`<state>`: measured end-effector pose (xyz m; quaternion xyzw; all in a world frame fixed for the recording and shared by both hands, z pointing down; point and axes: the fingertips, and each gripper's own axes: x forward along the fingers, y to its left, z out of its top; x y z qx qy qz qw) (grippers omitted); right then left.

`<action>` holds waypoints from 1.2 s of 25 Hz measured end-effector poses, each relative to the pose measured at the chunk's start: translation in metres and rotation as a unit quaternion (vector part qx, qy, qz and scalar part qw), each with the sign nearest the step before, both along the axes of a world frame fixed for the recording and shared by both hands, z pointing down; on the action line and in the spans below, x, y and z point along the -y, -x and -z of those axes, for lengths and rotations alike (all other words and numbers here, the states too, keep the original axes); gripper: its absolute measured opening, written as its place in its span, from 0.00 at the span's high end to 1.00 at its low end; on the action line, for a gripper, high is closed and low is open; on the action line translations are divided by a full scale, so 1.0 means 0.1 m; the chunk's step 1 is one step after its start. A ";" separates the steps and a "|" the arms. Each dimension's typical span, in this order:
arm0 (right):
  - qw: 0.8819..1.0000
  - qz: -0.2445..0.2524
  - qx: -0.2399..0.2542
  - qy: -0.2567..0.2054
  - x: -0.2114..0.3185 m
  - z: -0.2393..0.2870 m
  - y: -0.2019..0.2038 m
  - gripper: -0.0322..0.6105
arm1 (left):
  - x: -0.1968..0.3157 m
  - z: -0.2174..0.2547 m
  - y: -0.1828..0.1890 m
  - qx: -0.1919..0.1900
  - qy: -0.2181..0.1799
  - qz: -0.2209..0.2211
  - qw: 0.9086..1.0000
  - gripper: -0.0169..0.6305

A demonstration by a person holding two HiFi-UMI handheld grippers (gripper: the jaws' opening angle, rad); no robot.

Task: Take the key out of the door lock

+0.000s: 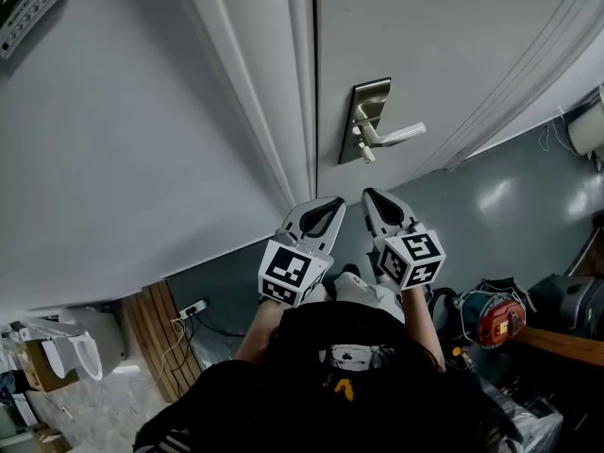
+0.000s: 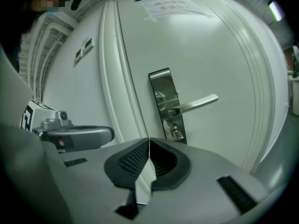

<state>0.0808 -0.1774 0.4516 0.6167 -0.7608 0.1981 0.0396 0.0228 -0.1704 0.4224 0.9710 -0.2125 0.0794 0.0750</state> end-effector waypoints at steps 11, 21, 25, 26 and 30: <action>0.994 0.029 0.098 0.031 0.18 -0.24 -0.30 0.94 | 0.05 -0.05 -0.15 0.020 0.002 0.053 0.998 0.96; 0.971 0.030 0.230 0.050 0.38 -0.43 -0.53 0.94 | 0.13 -0.08 -0.13 0.032 -0.002 0.110 0.993 0.96; 0.958 0.047 0.278 0.061 0.47 -0.46 -0.54 0.86 | 0.15 -0.09 -0.11 0.032 -0.005 0.132 0.991 0.96; 0.955 0.052 0.284 0.063 0.49 -0.46 -0.53 0.81 | 0.15 -0.09 -0.11 0.032 -0.005 0.137 0.990 0.96; 0.945 0.065 0.314 0.062 0.57 -0.42 -0.53 0.81 | 0.18 -0.09 -0.10 0.028 -0.007 0.156 0.987 0.96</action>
